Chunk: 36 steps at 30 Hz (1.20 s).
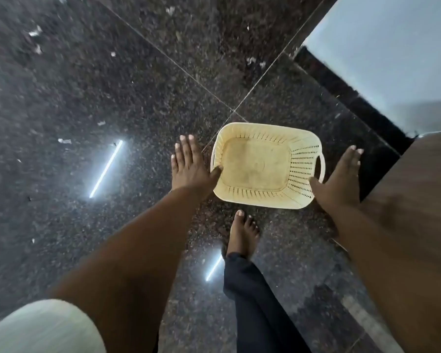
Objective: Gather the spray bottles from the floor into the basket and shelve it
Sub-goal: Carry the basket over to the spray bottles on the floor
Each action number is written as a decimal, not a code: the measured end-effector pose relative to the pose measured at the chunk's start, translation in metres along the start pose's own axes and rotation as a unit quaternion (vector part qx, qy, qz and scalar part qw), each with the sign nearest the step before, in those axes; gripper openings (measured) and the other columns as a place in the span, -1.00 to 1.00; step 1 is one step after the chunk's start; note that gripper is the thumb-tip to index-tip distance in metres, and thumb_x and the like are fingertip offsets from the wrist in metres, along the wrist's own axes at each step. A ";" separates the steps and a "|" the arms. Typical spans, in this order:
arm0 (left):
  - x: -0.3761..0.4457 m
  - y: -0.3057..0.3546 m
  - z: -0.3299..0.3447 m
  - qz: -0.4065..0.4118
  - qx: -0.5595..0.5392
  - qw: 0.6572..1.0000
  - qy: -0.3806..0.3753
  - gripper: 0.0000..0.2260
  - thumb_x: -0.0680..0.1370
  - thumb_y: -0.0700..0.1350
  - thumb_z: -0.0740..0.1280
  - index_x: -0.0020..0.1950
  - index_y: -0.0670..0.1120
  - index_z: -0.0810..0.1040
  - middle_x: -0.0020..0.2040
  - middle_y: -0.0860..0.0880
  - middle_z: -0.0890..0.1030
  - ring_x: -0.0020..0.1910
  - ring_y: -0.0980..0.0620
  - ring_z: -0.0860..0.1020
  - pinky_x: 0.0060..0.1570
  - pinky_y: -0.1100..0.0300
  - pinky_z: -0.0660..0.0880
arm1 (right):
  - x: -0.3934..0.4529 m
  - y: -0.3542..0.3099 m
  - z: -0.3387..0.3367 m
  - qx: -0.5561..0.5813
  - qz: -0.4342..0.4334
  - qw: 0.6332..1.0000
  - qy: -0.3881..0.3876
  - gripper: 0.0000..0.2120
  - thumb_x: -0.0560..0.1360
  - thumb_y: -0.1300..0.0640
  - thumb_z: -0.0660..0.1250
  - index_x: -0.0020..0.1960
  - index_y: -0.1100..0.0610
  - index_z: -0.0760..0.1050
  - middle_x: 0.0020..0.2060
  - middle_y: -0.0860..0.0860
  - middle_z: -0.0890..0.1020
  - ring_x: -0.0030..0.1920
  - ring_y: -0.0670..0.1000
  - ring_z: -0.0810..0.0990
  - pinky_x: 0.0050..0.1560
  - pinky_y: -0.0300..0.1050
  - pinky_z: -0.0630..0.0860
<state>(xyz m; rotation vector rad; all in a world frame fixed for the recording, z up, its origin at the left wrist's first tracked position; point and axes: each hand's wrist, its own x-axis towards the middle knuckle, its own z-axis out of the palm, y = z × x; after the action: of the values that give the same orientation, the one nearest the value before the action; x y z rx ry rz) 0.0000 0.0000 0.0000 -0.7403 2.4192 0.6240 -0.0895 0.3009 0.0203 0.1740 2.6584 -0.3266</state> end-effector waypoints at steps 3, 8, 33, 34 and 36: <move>0.022 0.001 0.011 -0.068 -0.077 0.992 -0.069 0.07 0.38 0.33 0.30 0.52 -0.08 -0.37 0.58 -0.10 -0.29 0.56 -0.10 -0.24 0.50 -0.04 -0.20 | 0.019 -0.003 0.016 0.128 0.158 0.978 -0.050 0.05 0.38 -0.01 0.47 0.53 0.02 -0.26 0.57 0.01 -0.14 0.54 0.13 0.05 0.45 0.19 0.21; 0.048 0.013 0.024 -0.135 -0.203 0.956 -0.164 -0.20 0.48 0.06 0.36 0.57 -0.05 -0.03 0.56 -0.16 0.17 0.53 -0.21 0.15 0.46 -0.11 0.21 | 0.032 -0.012 0.036 0.244 0.280 0.927 -0.061 -0.51 0.43 0.10 0.40 0.34 0.10 0.40 0.20 0.15 0.59 0.11 0.19 0.60 -0.02 0.10 0.60; -0.135 -0.290 -0.226 -0.305 -0.439 0.844 -0.028 -0.69 0.52 -0.31 0.19 0.25 -0.27 0.50 0.16 -0.25 0.58 0.04 -0.14 0.53 0.06 0.03 0.48 | -0.122 -0.379 0.017 0.131 -0.009 0.955 -0.267 -0.86 0.46 0.31 0.30 -0.08 0.14 0.59 -0.09 0.17 0.69 -0.07 0.19 0.65 0.06 0.16 0.58; -0.147 -0.305 -0.229 -0.318 -0.456 0.831 -0.019 -0.68 0.52 -0.31 0.19 0.26 -0.27 0.49 0.17 -0.26 0.58 0.06 -0.16 0.54 0.09 0.01 0.49 | -0.133 -0.399 0.020 0.119 -0.026 0.955 -0.272 -0.84 0.46 0.33 0.29 -0.06 0.16 0.59 -0.08 0.18 0.69 -0.06 0.20 0.65 0.07 0.17 0.60; -0.170 -0.329 -0.234 -0.335 -0.488 0.806 0.000 -0.68 0.53 -0.32 0.19 0.27 -0.27 0.48 0.18 -0.27 0.57 0.11 -0.19 0.54 0.11 0.01 0.48 | -0.155 -0.436 0.024 0.101 -0.054 0.954 -0.277 -0.83 0.46 0.36 0.28 -0.05 0.17 0.59 -0.12 0.17 0.68 -0.12 0.17 0.65 -0.03 0.10 0.61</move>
<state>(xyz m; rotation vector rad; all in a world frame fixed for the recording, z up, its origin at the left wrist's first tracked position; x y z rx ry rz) 0.2410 -0.3131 0.1902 -1.8614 1.4791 1.5298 -0.0182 -0.1359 0.1563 -0.0042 2.0795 -0.5875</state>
